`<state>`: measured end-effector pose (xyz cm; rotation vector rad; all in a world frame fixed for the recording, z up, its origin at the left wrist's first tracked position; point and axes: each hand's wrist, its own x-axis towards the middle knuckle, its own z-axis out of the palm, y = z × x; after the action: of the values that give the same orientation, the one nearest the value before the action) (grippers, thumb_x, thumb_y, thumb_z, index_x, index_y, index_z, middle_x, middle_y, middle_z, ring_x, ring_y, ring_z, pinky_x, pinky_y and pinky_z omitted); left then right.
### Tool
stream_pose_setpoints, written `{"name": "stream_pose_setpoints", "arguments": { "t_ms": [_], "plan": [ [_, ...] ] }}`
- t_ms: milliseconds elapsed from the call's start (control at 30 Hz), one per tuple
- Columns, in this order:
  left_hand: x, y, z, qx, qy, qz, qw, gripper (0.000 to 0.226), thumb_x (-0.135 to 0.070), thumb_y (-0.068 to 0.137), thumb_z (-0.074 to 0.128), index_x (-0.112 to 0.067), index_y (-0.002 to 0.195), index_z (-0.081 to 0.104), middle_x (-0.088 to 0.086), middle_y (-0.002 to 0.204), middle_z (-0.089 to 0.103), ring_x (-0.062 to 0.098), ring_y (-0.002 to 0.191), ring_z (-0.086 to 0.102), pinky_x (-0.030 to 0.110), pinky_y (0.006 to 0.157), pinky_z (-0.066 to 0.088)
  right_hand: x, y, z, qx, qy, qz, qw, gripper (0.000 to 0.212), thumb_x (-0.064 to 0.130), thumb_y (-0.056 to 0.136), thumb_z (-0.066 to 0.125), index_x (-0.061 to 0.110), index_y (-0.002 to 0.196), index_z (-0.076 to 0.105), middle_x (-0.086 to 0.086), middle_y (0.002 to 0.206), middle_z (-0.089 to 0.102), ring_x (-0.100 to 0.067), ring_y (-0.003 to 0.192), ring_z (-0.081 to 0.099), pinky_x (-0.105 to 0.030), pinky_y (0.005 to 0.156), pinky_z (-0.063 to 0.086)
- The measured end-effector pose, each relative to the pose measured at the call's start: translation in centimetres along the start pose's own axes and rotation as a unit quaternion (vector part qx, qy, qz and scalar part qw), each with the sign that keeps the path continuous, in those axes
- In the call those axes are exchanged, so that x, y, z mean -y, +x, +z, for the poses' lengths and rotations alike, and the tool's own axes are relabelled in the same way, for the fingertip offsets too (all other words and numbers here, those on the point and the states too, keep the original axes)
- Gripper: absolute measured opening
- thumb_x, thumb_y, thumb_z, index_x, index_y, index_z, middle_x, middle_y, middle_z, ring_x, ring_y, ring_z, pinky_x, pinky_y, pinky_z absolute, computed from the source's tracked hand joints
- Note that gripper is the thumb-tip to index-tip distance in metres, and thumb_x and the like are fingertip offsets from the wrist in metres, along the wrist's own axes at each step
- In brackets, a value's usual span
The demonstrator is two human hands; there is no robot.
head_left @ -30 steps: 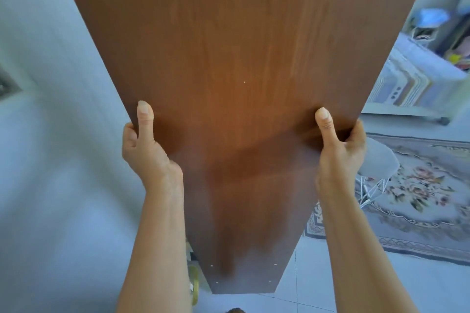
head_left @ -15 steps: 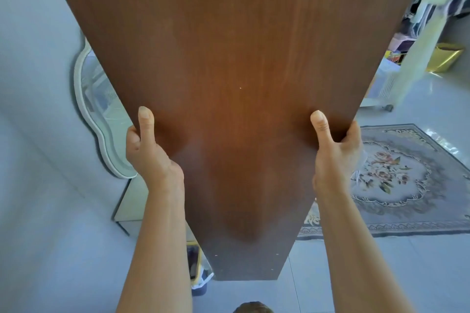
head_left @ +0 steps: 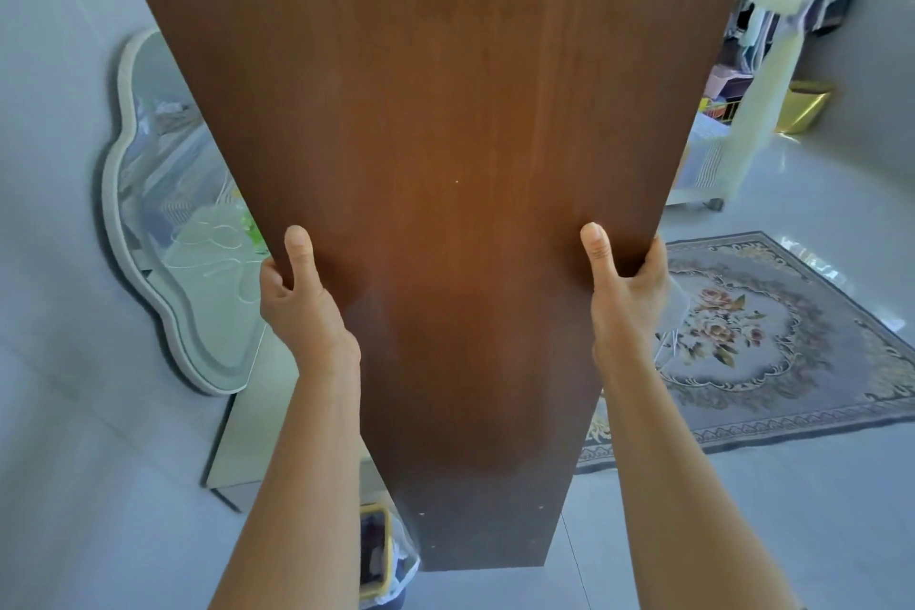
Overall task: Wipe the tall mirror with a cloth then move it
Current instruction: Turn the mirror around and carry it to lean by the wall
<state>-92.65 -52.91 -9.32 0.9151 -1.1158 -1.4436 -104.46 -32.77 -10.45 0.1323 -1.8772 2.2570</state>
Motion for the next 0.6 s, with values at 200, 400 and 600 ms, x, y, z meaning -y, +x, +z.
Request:
{"name": "stream_pose_setpoints", "arguments": {
  "t_ms": [200,400,600],
  "plan": [
    [1.0,0.8,0.0,-0.013,0.014,0.014,1.000,0.083,-0.062,0.092,0.056,0.002,0.144,0.045,0.014,0.151,0.050,0.025,0.142,0.044,0.035,0.120,0.033,-0.7,0.6,0.2,-0.003,-0.012,-0.014,1.000,0.024,0.048,0.078,0.071,0.042,0.094,0.055,0.019,0.102,0.064,0.002,0.099,0.061,-0.026,0.091,0.049],
    [-0.2,0.3,-1.0,0.035,0.017,0.007,0.999,0.079,-0.056,0.094,0.057,-0.007,0.153,0.037,0.003,0.159,0.039,0.016,0.148,0.034,0.026,0.115,0.026,-0.2,0.3,-0.3,0.015,-0.037,-0.007,0.999,0.021,0.050,0.079,0.070,0.040,0.089,0.053,0.017,0.099,0.063,0.001,0.095,0.060,-0.032,0.094,0.050],
    [-1.9,-1.2,-3.1,-0.008,0.130,0.019,0.991,0.064,-0.063,0.086,0.063,-0.011,0.123,0.052,0.008,0.122,0.058,0.035,0.124,0.054,0.064,0.112,0.034,0.6,-1.0,-2.1,0.071,-0.077,-0.004,0.995,0.029,0.048,0.085,0.064,0.030,0.104,0.052,0.015,0.102,0.063,-0.002,0.097,0.060,-0.037,0.099,0.047]
  ]
}}
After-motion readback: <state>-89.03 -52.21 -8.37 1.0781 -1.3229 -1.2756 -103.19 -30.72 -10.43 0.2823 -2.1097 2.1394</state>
